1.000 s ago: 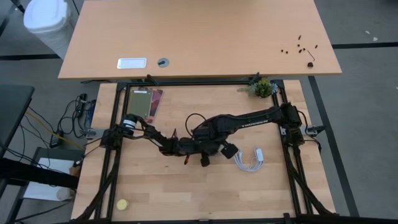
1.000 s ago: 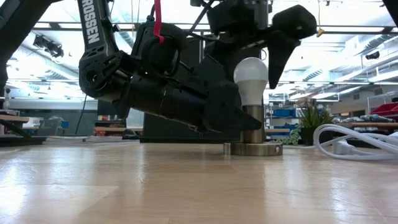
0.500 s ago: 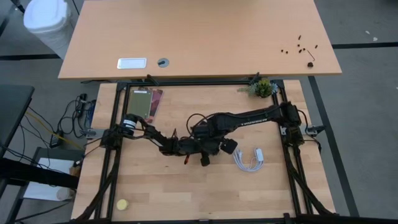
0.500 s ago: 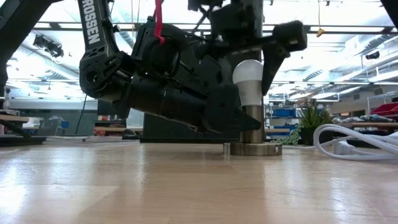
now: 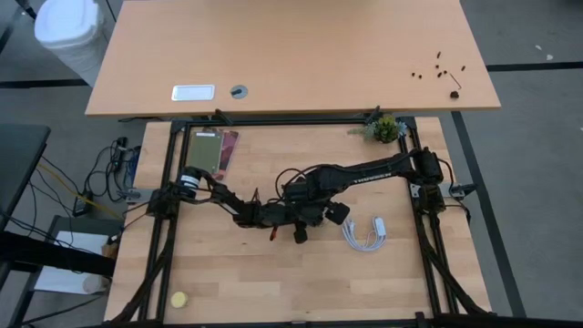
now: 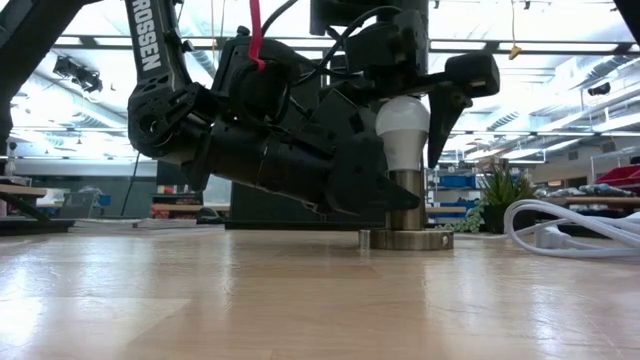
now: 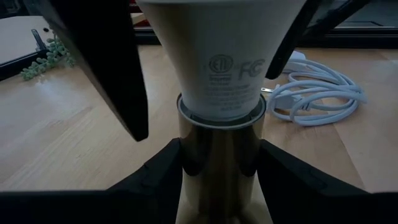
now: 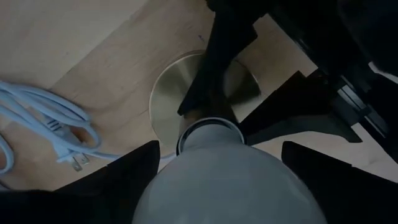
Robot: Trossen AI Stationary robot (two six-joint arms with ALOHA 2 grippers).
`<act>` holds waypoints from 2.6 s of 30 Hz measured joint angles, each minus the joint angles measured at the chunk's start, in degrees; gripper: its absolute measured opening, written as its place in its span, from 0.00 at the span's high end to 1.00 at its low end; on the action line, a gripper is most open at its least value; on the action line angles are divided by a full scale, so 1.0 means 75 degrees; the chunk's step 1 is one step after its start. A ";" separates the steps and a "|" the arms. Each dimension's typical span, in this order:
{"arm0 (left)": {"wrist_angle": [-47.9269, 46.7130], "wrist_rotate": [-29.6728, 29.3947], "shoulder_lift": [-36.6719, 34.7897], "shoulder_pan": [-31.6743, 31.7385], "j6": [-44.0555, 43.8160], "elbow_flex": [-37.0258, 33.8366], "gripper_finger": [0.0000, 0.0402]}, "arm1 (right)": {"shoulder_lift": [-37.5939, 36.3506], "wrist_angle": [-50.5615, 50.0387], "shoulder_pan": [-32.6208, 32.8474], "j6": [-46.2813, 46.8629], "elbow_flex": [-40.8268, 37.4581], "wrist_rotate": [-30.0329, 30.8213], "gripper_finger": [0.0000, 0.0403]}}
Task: Screw lightbulb
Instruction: Insert the white lightbulb into the desk lamp
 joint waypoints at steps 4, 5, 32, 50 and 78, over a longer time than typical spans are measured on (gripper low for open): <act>-0.0008 0.0000 0.0000 0.0000 -0.0003 0.0000 0.54 | 0.0012 0.0093 0.0000 0.0095 -0.0007 0.0000 0.14; -0.0011 0.0000 0.0000 -0.0003 -0.0001 0.0000 0.54 | 0.0015 0.0108 0.0000 0.0167 -0.0007 0.0000 0.14; -0.0018 0.0008 0.0000 -0.0006 0.0000 0.0000 0.54 | 0.0058 0.0110 -0.0023 0.5190 -0.0033 0.0009 0.35; -0.0024 0.0031 0.0000 -0.0015 0.0003 -0.0006 0.54 | 0.0055 0.0271 -0.0003 1.4047 -0.0039 -0.0140 0.33; -0.0059 -0.0024 -0.0003 0.0000 -0.0012 0.0006 0.54 | 0.0111 -0.0459 -0.0025 0.7146 0.0768 -0.0017 0.05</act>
